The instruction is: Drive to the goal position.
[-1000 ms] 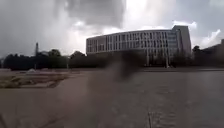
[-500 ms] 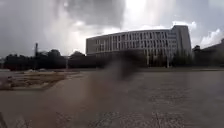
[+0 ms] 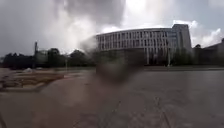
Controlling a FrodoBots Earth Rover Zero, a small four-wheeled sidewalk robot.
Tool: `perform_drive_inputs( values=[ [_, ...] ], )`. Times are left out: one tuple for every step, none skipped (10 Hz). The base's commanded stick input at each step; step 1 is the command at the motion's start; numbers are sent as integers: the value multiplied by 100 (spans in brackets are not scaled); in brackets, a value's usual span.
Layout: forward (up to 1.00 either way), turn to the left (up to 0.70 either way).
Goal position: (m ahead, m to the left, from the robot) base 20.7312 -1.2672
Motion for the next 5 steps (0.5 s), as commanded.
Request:
perform_drive_inputs(
  values=[
    [70,-2],
    [70,-2],
    [70,-2],
    [70,-2],
    [70,-1]
  ],
)
